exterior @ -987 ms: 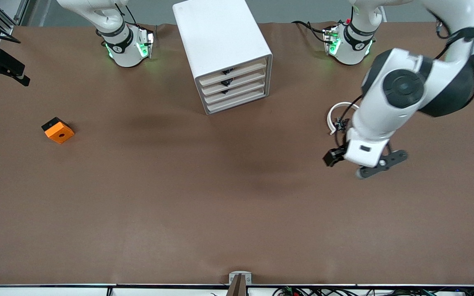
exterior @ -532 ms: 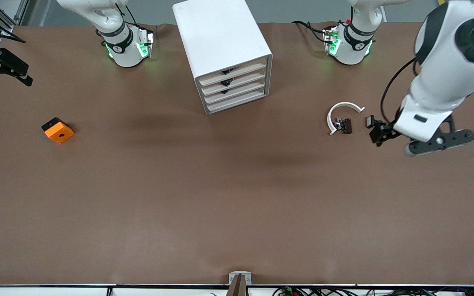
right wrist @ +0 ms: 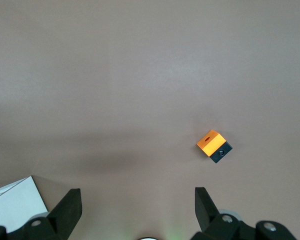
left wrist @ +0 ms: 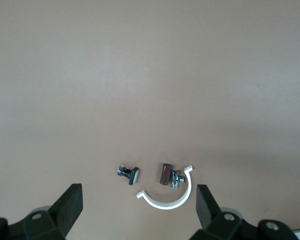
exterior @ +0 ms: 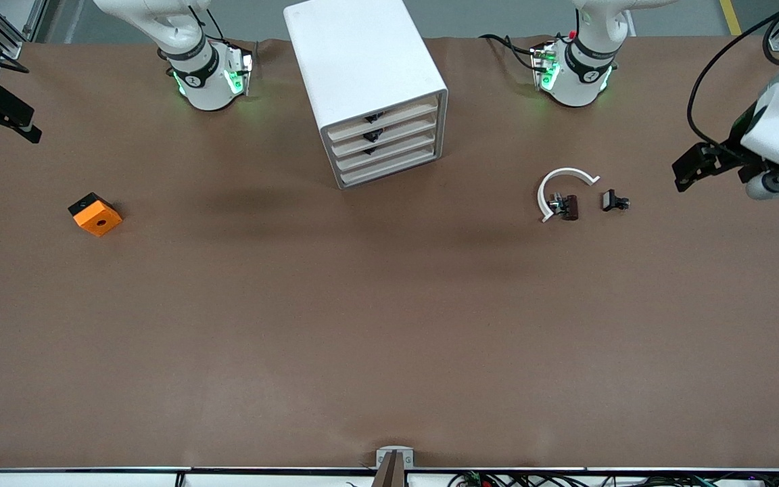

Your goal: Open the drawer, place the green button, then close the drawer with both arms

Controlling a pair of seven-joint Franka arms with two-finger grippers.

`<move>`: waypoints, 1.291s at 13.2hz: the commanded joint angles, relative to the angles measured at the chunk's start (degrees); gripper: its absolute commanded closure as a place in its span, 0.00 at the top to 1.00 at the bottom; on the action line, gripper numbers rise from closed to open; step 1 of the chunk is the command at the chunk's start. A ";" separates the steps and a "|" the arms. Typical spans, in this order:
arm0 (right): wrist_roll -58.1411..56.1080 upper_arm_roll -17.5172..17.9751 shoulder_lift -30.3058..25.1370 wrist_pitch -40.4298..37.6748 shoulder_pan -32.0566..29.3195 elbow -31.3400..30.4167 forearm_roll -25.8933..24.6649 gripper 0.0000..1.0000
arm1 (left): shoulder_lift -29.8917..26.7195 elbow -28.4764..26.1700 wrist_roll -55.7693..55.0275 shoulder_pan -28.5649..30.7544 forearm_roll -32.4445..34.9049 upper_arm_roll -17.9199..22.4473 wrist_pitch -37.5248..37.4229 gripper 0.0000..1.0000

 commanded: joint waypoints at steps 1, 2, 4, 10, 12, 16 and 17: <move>-3.17 0.30 -1.51 1.01 -1.92 -1.88 0.01 1.00 | -5.27 -4.79 3.59 -4.26 -1.52 6.42 0.02 1.00; -3.17 0.30 -1.51 1.01 -1.92 -1.88 0.01 1.00 | -6.07 -5.23 4.91 -4.27 -2.31 7.06 -0.16 1.00; -3.17 0.30 -1.51 1.01 -1.92 -1.88 0.01 1.00 | -6.42 -5.06 5.45 -4.27 -2.32 7.06 -0.77 1.00; -3.17 0.39 -1.60 1.19 -1.83 -1.88 0.71 1.00 | -6.43 -4.71 5.36 -4.45 -2.41 4.96 -0.86 1.00; -3.17 0.30 -1.60 1.63 -1.92 -1.88 1.06 1.00 | -6.42 -4.71 5.27 -4.45 -2.50 3.73 -0.86 1.00; -3.26 0.39 -1.60 1.63 -1.84 -1.88 1.15 1.00 | -6.43 -4.36 5.54 -4.10 -2.76 3.63 -1.91 1.00; -3.26 0.39 -1.60 1.63 -1.83 -1.88 1.15 1.00 | -6.43 -4.01 5.62 -4.01 -3.28 3.72 -2.18 1.00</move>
